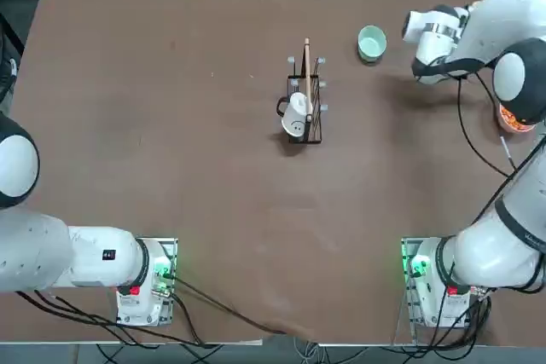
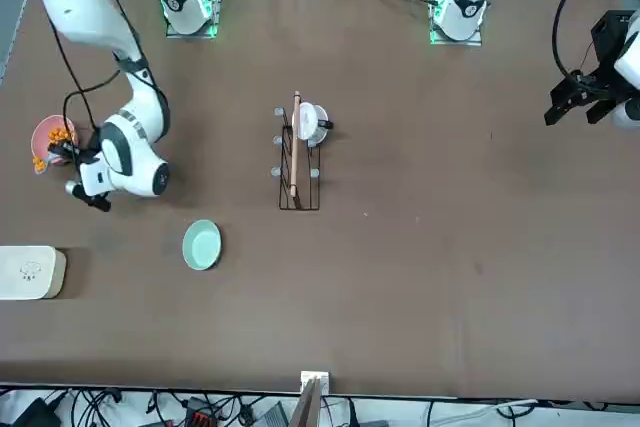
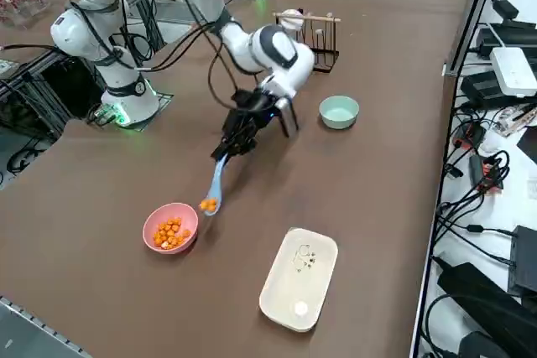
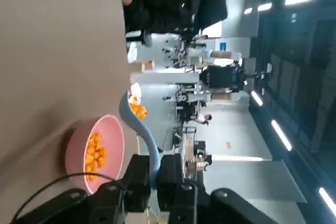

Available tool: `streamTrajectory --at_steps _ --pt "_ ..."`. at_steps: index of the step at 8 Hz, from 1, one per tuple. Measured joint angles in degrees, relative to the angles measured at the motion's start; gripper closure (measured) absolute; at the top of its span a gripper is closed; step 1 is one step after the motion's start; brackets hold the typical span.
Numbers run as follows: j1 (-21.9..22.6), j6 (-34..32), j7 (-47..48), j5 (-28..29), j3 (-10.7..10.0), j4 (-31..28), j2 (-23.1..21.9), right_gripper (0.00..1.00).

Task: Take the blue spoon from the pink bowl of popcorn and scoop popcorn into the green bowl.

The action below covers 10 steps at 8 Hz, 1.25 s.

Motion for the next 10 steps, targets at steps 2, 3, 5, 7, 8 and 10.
streamTrajectory --at_steps 2,3,5,7,8,10 --pt "5.9 -4.7 -4.1 1.2 0.3 7.1 2.0 0.89" --pt "8.8 -7.0 -7.0 1.5 0.4 11.7 3.8 0.89" --pt "14.4 -10.4 -9.8 1.7 0.5 20.8 8.4 0.89" --pt "19.9 -11.1 -11.0 1.6 0.6 28.1 12.9 0.89" --pt "22.9 -11.3 -11.6 1.6 0.5 31.8 15.1 0.89" --pt "27.8 -11.9 -12.1 1.6 0.3 39.2 18.2 0.89"
